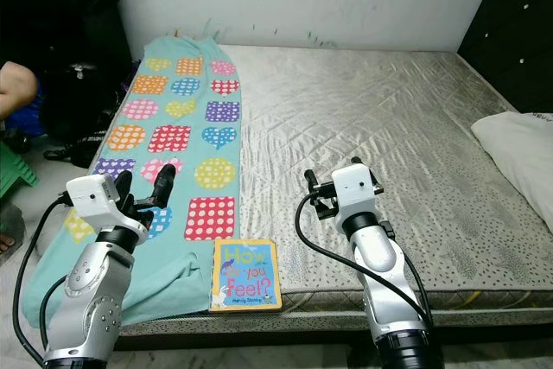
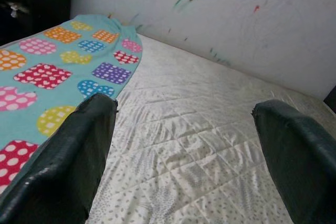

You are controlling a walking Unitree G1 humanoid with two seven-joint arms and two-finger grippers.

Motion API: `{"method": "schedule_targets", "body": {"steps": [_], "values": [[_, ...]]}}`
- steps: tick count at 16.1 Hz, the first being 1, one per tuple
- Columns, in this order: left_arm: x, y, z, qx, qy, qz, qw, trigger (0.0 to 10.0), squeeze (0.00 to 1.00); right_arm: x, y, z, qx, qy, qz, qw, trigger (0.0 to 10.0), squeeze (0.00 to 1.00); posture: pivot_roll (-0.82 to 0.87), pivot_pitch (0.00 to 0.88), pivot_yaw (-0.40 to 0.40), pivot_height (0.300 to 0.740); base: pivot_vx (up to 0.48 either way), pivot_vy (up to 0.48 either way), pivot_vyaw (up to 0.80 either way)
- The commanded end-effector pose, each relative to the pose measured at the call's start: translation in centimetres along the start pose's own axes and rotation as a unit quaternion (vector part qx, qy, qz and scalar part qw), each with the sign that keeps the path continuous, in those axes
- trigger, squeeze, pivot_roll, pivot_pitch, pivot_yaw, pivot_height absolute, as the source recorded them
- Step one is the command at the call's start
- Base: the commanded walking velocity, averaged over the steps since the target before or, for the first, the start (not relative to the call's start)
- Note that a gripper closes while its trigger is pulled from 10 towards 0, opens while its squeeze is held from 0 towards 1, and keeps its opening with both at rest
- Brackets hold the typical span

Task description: Clean up the room

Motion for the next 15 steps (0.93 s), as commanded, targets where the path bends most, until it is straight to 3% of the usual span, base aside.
{"method": "schedule_targets", "body": {"steps": [1,15], "values": [[-0.13,0.08,0.02,0.002,0.005,0.005,1.000,10.0,0.00,0.11,0.11,-0.11,0.003,-0.004,-0.001,1.000,10.0,0.00,-0.09,0.000,-0.030,0.740,0.000,0.000,0.00],[-0.07,0.34,0.17,0.006,0.004,0.004,1.000,10.0,0.00,0.15,0.10,-0.27,0.001,-0.006,-0.002,1.000,10.0,0.00,-0.10,0.000,-0.031,0.740,0.000,-0.285,0.00]]}}
Point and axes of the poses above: a point about 5 cm out from each wrist's last joint towards the gripper, its own y axis pointing out of the wrist towards the gripper, its own x axis along the axis of the wrist's last joint, z = x × y, the point moved 4 cm from there along y, pointing out of the wrist towards the gripper, and after that the axes turned 8 degrees about y, right-handed, at the moved point
